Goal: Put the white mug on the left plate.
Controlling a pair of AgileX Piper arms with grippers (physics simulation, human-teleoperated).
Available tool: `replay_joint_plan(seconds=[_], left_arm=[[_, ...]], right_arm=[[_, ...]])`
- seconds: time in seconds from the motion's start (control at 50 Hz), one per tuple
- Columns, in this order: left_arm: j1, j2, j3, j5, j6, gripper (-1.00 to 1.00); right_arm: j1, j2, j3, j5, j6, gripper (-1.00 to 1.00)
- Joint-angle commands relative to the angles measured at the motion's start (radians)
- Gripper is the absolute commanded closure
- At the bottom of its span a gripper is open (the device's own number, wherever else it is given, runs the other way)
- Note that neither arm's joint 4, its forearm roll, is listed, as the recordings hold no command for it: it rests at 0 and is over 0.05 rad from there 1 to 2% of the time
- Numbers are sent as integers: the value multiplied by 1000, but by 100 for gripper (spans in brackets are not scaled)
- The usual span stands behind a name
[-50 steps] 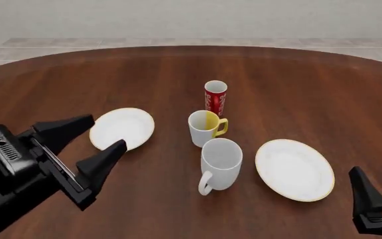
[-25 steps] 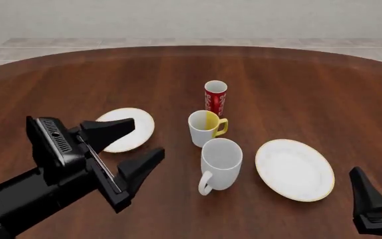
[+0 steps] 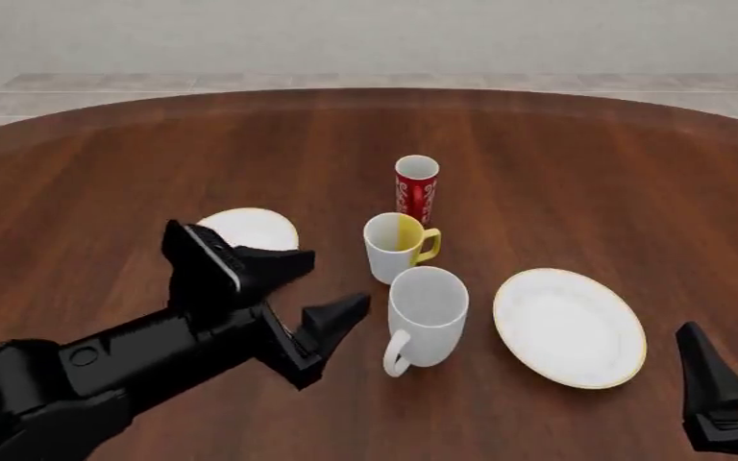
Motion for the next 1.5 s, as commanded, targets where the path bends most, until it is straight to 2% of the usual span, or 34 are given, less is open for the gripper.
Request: replay_joint_plan(seconds=[0.02,0.44,0.94,1.5], left_arm=[[-21,116,-40,2,-31,-100],[-59,234,-65,-42,-49,-100],[-22,359,-65,-123,-79,-100],[-25,448,-74,-176,-96,-100]], right_arm=[[0,-4,0,4,2,-100],[-2,-1,0,1,4,-100],[-3,14,0,-12,6,-100],[-4,21,0,-18,5,-100]])
